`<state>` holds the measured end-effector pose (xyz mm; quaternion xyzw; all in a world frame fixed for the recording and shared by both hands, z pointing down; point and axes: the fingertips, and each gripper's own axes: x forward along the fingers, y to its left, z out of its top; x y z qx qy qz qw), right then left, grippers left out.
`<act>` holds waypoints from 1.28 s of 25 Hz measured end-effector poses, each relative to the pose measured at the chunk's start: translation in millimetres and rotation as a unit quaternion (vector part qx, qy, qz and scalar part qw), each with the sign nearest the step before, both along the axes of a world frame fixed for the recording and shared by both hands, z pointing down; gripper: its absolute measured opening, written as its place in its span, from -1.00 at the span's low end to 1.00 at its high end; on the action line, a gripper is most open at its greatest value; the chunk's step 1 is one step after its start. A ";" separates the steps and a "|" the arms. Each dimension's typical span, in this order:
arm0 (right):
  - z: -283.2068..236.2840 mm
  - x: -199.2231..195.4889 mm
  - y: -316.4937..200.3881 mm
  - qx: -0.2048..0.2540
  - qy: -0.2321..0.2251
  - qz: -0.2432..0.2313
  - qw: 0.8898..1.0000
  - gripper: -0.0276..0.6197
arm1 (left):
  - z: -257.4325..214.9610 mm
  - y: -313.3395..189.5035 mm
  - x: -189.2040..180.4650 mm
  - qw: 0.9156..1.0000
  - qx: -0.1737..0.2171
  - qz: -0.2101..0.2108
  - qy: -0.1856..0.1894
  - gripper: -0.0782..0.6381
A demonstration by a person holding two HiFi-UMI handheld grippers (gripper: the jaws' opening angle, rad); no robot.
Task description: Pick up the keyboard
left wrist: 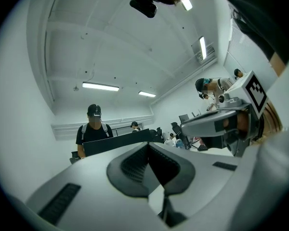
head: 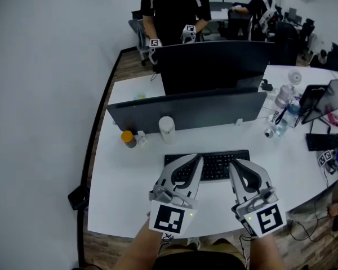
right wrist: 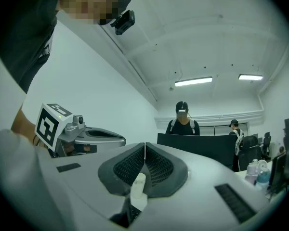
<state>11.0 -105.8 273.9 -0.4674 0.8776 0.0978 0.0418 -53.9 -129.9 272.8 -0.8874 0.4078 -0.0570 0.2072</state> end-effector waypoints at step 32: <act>23.0 2.8 -47.5 -0.034 0.026 0.021 0.999 -0.81 | 20.5 -41.9 3.2 1.000 -0.021 0.017 0.000 -0.76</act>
